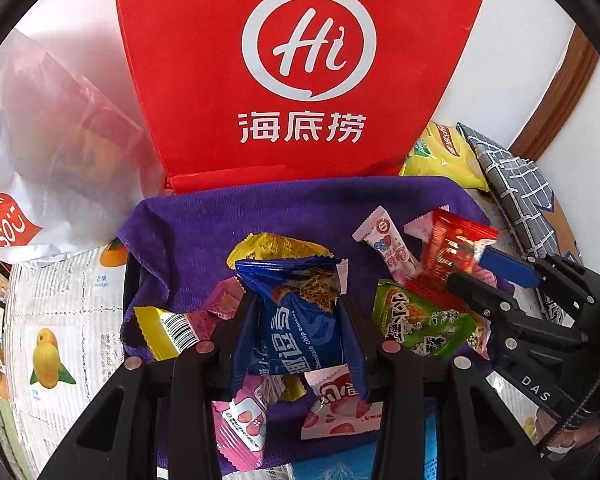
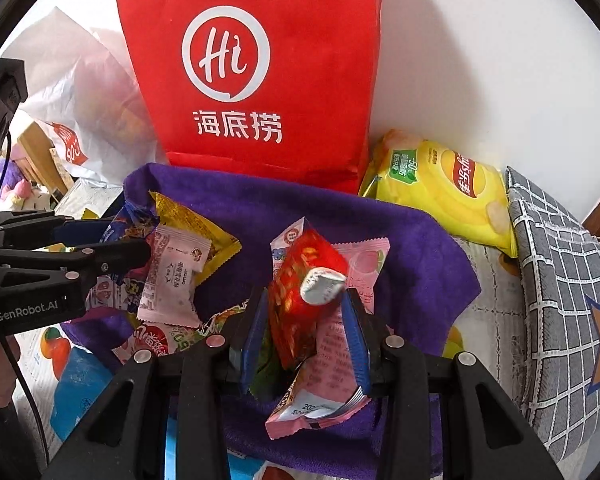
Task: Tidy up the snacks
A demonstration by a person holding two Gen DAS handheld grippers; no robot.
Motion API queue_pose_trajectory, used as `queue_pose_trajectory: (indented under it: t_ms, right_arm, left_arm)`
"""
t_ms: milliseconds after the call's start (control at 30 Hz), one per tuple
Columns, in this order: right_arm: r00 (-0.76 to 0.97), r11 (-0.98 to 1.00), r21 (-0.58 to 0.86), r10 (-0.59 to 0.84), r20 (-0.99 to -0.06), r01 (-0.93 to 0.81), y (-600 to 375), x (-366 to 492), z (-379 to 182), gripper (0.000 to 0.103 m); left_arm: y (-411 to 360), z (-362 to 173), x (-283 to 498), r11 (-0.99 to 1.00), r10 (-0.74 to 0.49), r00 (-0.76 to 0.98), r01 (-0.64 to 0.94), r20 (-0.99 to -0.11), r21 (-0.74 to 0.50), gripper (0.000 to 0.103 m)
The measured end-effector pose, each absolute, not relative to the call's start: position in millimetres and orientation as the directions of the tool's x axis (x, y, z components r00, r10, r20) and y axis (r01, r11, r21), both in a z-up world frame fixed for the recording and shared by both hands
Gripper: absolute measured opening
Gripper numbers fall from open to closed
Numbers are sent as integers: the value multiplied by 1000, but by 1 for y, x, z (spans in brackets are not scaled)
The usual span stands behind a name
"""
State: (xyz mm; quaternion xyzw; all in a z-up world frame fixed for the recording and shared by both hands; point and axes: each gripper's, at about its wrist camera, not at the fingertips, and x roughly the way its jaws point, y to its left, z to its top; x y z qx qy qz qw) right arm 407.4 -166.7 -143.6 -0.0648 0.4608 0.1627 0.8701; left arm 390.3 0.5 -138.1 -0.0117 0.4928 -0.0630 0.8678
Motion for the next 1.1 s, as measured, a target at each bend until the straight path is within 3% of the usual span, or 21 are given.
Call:
queue_pose_trajectory:
  t_ms: [200, 367, 633, 833, 1100]
  right_arm:
    - [546, 937, -8, 197, -814, -350, -166, 402, -132, 56]
    - [597, 945, -7, 201, -776, -328, -172, 391, -107, 70]
    - [688, 971, 11, 179, -703, -240, -186, 352, -50, 80]
    - [715, 973, 3, 170, -679, -229, -183, 302, -21, 80]
    - [717, 973, 38, 195, -670, -230, -179, 212, -4, 80]
  left_arm:
    - [-3, -137, 390, 993, -110, 504, 100, -857, -69, 44]
    - [-1, -121, 382, 992, -124, 523, 98, -843, -86, 59]
    - [-2, -68, 343, 993, -115, 615, 94, -780, -72, 70]
    - [0, -45, 295, 996, -86, 645, 80, -759, -45, 79]
    - [4, -23, 210, 995, -102, 685, 69, -721, -76, 83]
